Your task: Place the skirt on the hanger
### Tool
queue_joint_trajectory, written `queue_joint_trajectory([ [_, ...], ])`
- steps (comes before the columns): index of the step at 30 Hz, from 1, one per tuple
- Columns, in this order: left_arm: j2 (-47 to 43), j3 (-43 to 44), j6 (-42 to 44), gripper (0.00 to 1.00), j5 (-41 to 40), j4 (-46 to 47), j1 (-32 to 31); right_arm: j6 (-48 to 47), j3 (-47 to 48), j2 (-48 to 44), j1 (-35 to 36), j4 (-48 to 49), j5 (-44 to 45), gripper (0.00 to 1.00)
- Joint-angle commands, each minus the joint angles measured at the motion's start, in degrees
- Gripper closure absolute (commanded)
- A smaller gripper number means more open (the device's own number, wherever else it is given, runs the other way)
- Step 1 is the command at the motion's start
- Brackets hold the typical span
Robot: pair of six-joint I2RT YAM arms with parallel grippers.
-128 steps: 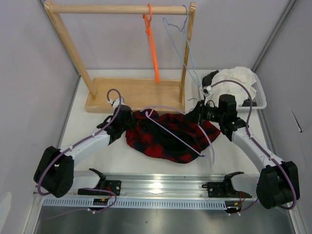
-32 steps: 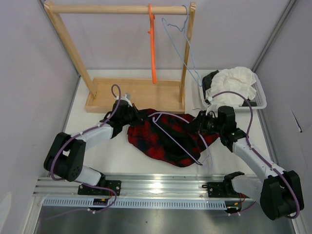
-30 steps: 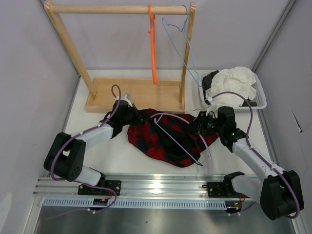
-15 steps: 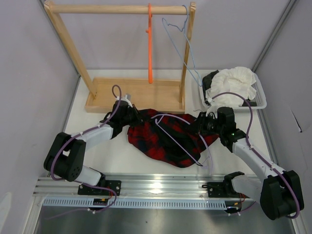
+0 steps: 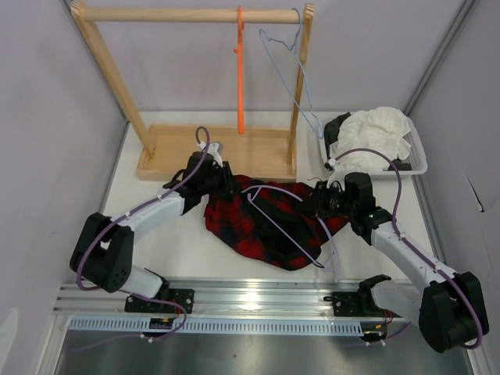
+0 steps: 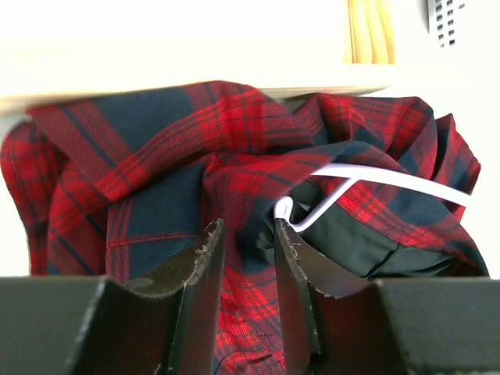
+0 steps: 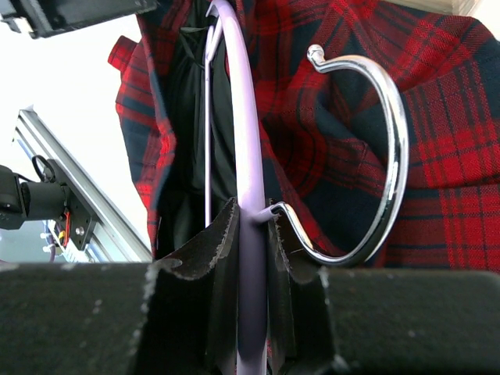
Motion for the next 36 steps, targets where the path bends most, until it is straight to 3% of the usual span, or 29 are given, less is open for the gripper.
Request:
queue_joint_trajectory([
  [1,-1.5,5.0,9.6,0.63,-0.4,-3.8,-2.4,-0.8,0.8,0.0,0.3,0.4,0.2,1.0],
  [7,1.3,11.9,17.8,0.62,-0.5,-8.7,-6.6,-0.6,0.7,0.2,0.4,0.7,0.2,1.0],
  [15,5.9,17.4,24.2,0.62,-8.3,-16.8,-11.9,-0.9,0.8,0.3,0.5,0.4,0.4,1.0],
  [19,8.6,19.2,25.3,0.62,-8.4,-19.8,-12.2,-1.0,0.7,0.5,0.4,0.4,0.4,1.0],
  [26,12.2,20.6,25.3,0.63,-16.9,-24.1,-12.5,-0.9,1.3,0.3,0.4,0.1,0.3,1.0],
  [36,13.6,20.5,25.9,0.64,-20.5,-23.7,-12.7,-0.7,1.7,0.2,0.5,0.1,-0.6,1.0],
])
